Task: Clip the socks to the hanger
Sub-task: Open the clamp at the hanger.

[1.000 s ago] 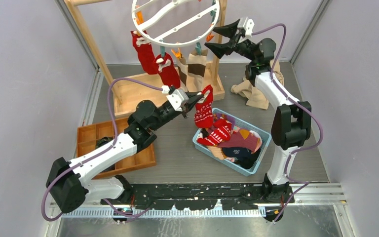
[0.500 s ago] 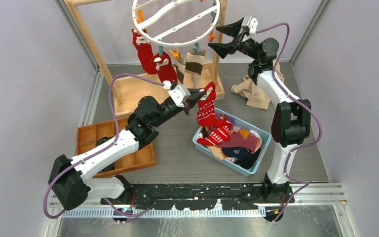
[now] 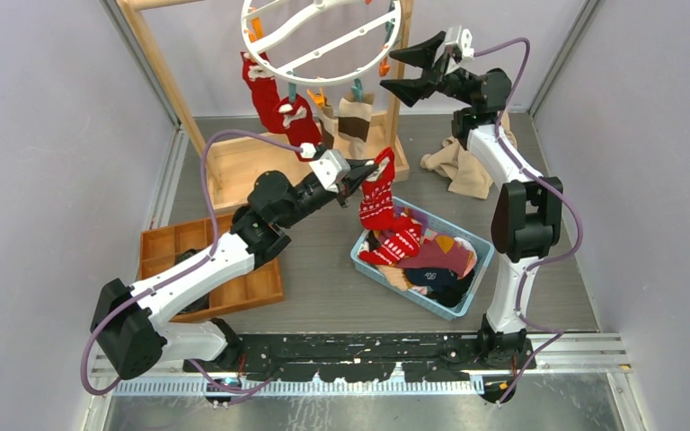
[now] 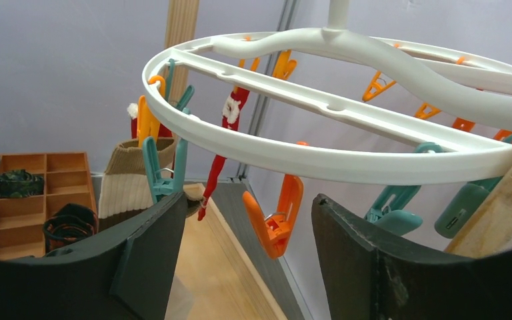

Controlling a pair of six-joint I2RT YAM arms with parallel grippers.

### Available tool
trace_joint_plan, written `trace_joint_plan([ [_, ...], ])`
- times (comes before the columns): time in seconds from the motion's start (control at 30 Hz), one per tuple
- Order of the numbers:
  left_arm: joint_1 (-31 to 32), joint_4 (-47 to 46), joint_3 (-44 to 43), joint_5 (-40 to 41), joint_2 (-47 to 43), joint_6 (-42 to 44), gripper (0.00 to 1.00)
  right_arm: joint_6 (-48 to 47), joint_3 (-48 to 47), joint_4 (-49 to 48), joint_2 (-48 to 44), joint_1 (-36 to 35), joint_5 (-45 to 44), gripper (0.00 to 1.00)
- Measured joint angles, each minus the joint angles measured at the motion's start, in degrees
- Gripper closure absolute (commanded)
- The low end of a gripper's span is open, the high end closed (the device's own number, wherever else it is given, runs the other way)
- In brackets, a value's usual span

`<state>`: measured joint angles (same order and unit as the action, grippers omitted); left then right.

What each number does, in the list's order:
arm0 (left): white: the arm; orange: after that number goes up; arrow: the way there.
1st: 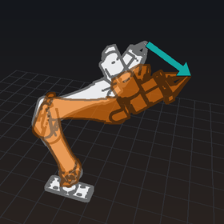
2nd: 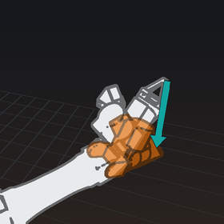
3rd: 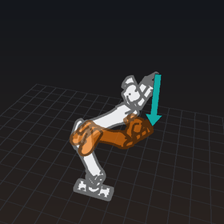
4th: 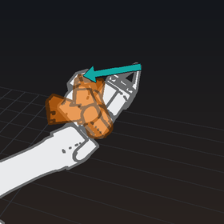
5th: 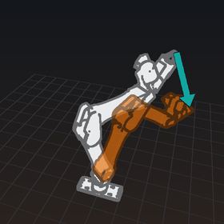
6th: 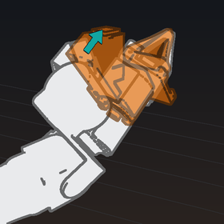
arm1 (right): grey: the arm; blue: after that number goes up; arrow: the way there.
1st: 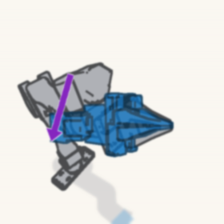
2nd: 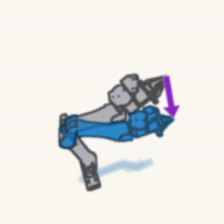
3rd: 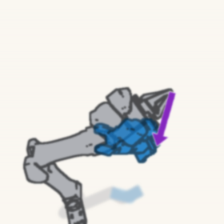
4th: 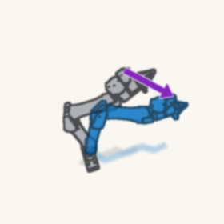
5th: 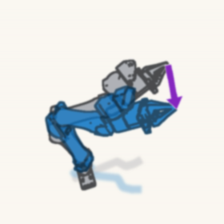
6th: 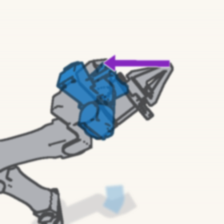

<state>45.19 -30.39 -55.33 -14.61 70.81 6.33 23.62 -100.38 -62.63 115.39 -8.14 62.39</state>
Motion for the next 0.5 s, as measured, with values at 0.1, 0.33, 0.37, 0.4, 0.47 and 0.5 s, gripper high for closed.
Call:
trace_joint_plan([
  [0.1,0.0,0.3,-0.1,0.0,0.0,-0.1,1.0,1.0,-0.5,-0.6,0.3,0.0,0.7,0.26],
  [0.33,0.0,1.0,-0.8,0.0,0.3,-0.2,1.0,2.4,-1.8,-2.0,1.2,-0.1,1.4,0.27],
  [0.37,0.0,1.1,-1.0,0.0,0.3,-0.2,1.0,2.6,-2.1,-2.1,1.4,-0.1,1.4,0.27],
  [0.4,0.1,1.1,-1.2,0.0,0.3,-0.2,1.0,2.8,-2.4,-2.2,1.7,-0.2,1.4,0.28],
  [0.47,0.1,1.4,-1.7,-0.1,0.4,-0.2,1.0,3.3,-2.6,-2.4,2.2,-0.4,1.4,0.29],
  [0.5,0.1,1.5,-2.0,-0.1,0.5,-0.2,1.0,3.5,-2.7,-2.5,2.4,-0.4,1.4,0.29],
])
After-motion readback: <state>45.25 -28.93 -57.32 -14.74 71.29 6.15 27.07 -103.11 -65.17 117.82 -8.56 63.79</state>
